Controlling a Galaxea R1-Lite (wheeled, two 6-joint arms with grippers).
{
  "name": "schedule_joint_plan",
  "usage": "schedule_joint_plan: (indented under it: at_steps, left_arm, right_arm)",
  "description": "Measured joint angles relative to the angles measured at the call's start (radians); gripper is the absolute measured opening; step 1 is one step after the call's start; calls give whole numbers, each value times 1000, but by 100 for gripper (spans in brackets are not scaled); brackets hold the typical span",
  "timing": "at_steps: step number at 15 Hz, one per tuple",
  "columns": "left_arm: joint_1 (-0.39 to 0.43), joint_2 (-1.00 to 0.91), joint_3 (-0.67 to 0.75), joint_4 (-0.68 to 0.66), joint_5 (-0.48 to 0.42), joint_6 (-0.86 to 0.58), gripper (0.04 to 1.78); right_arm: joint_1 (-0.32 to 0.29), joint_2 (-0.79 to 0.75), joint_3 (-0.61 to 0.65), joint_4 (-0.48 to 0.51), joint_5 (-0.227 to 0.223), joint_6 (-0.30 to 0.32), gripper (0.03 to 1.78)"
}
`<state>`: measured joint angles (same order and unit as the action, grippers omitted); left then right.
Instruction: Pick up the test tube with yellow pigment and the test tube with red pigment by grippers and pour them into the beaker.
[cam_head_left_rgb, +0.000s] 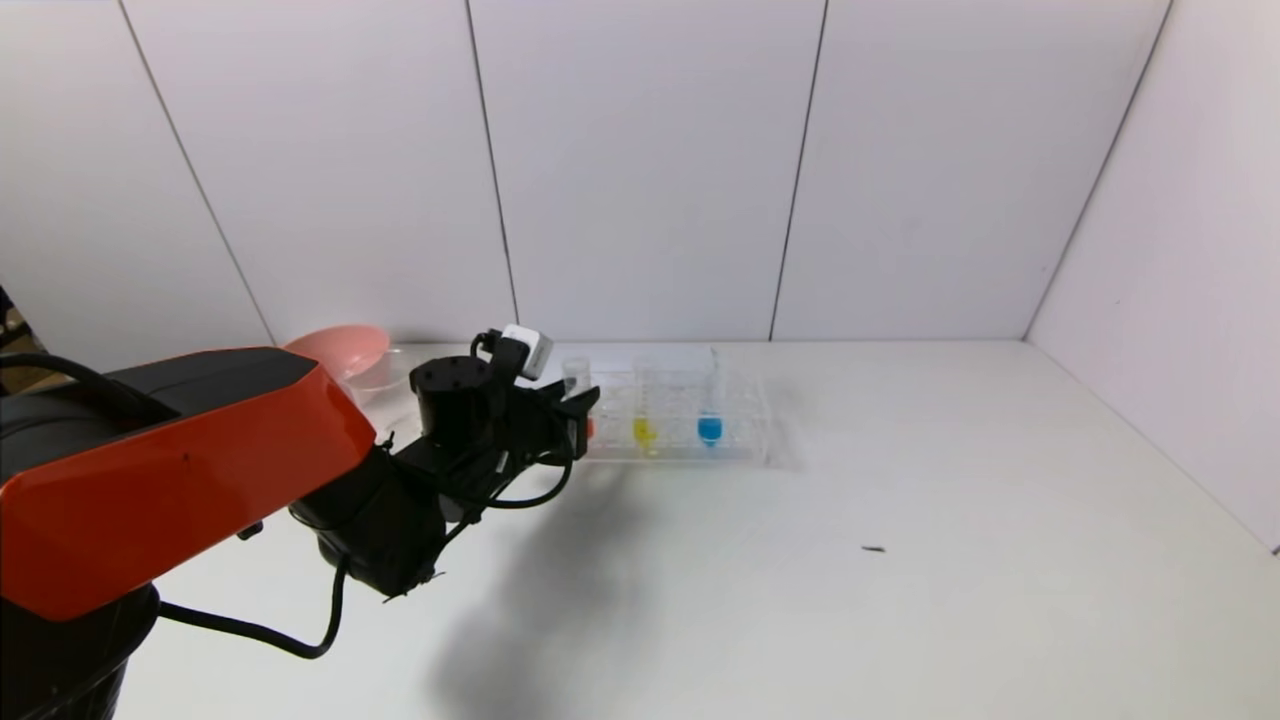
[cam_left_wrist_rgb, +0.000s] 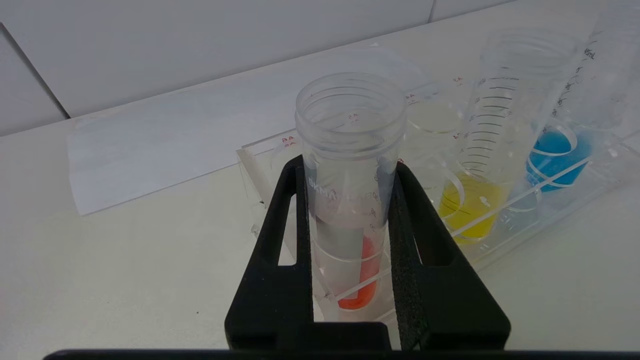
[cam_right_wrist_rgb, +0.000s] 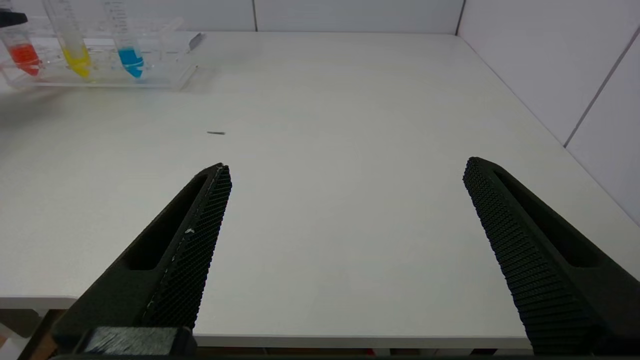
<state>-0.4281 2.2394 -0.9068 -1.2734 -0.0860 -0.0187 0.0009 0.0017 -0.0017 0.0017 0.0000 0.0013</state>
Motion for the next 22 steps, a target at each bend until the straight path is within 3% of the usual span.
schedule_joint_plan:
  at_steps: [15, 22]
  left_arm:
    - [-1, -76, -5, 47, 4, 21, 45]
    - [0, -178, -20, 156, 5, 50, 45]
  right_arm:
    - [0, 0, 0, 0, 0, 0, 170]
    - [0, 0, 0, 0, 0, 0, 170]
